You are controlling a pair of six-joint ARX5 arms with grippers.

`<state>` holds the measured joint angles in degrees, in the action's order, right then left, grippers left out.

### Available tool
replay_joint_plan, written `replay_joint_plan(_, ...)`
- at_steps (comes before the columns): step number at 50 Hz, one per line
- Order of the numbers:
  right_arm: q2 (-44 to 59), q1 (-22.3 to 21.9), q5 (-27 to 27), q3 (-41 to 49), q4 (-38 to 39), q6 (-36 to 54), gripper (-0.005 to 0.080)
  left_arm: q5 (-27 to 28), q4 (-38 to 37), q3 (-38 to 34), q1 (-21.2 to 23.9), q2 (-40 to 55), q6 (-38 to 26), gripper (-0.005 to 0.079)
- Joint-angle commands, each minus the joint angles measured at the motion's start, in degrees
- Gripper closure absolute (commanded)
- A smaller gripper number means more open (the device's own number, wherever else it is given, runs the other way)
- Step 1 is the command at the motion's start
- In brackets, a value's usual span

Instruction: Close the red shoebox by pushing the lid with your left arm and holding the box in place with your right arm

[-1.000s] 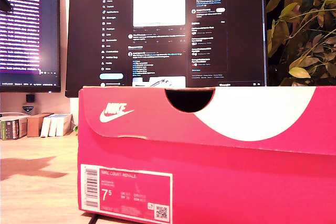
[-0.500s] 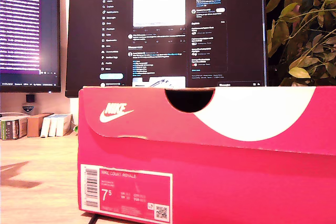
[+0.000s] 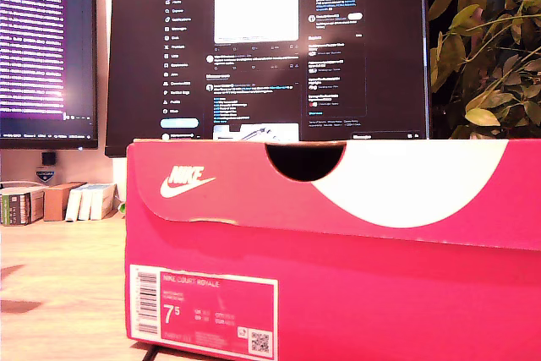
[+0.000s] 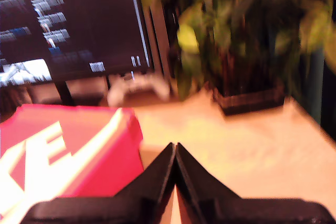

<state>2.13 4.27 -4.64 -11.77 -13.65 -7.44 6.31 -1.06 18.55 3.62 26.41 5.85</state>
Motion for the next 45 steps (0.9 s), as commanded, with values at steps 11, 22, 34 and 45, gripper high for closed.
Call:
replay_joint_plan(11,-0.9,0.6,0.0,3.0,1.4,0.5,0.0764,-1.0,5.9,-7.1,-0.1,-2.2,0.1,0.0761)
replay_joint_plan(22,-1.8,0.6,0.0,6.3,3.4,0.6,0.0764,-1.9,5.9,-10.5,-0.1,-7.0,0.2,0.0761)
replay_joint_plan(34,-2.0,0.6,0.0,8.0,3.9,1.7,0.0764,-1.9,4.9,-16.2,-0.1,-16.6,1.0,0.0761)
replay_joint_plan(45,-2.0,0.6,0.1,8.1,3.5,1.9,0.0764,-2.8,-3.9,-17.6,-0.1,-26.1,1.4,0.0761)
